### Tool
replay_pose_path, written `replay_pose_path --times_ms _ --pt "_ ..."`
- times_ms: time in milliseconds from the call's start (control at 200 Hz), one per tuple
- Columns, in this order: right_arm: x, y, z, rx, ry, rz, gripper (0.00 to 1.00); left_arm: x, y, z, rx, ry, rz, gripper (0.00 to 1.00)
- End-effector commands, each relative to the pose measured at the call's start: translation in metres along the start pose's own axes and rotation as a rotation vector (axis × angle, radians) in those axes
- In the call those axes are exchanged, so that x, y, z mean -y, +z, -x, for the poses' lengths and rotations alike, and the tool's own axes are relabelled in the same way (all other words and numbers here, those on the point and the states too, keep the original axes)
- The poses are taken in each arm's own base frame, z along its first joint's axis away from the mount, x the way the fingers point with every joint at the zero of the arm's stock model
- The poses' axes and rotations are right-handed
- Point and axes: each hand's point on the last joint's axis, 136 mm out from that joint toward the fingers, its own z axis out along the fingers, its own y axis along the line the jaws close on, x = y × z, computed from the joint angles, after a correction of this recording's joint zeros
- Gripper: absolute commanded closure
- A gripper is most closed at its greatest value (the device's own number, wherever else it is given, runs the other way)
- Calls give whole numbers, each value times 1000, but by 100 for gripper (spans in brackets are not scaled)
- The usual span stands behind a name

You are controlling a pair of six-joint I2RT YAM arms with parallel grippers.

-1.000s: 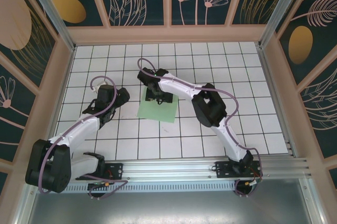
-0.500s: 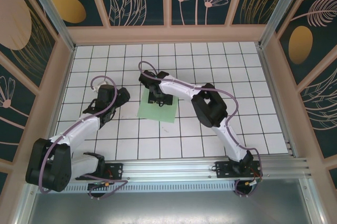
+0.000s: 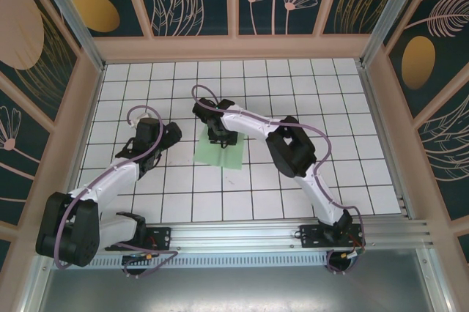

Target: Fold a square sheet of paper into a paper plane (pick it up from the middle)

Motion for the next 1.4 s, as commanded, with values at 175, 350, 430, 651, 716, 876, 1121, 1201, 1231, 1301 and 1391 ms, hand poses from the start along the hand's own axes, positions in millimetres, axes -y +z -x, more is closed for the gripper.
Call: replay_pose_path --times_ms 175,350,430,651,716,876,1121,1201,1231,1301,1391 --pt "10 -41 15 62 -1 35 63 9 0 4 -2 -8 -43 2" --pt "10 -61 18 68 16 149 63 17 -2 6 -12 -19 -73 1" --pt "9 -71 18 73 20 224 63 22 -3 7 -18 -26 -94 1" --pt "13 -86 14 38 46 472 63 42 -6 6 -49 -42 -186 2" --pt "22 -82 11 24 56 509 62 52 -8 5 -64 -58 -241 2" --pt "55 -67 1 -2 73 526 60 81 -14 -2 -117 -100 -409 1" --pt "99 -66 -7 11 101 533 48 112 -13 -13 -187 -99 -518 1" --pt "110 -67 -7 17 111 524 44 124 -13 -16 -201 -83 -535 2" --pt "113 -68 -8 21 111 520 42 127 -12 -17 -205 -77 -538 1" --pt "120 -67 -15 12 108 498 39 136 -11 -22 -219 -64 -547 1" --pt "139 -62 -14 15 145 462 38 147 -10 -28 -240 -49 -559 1"
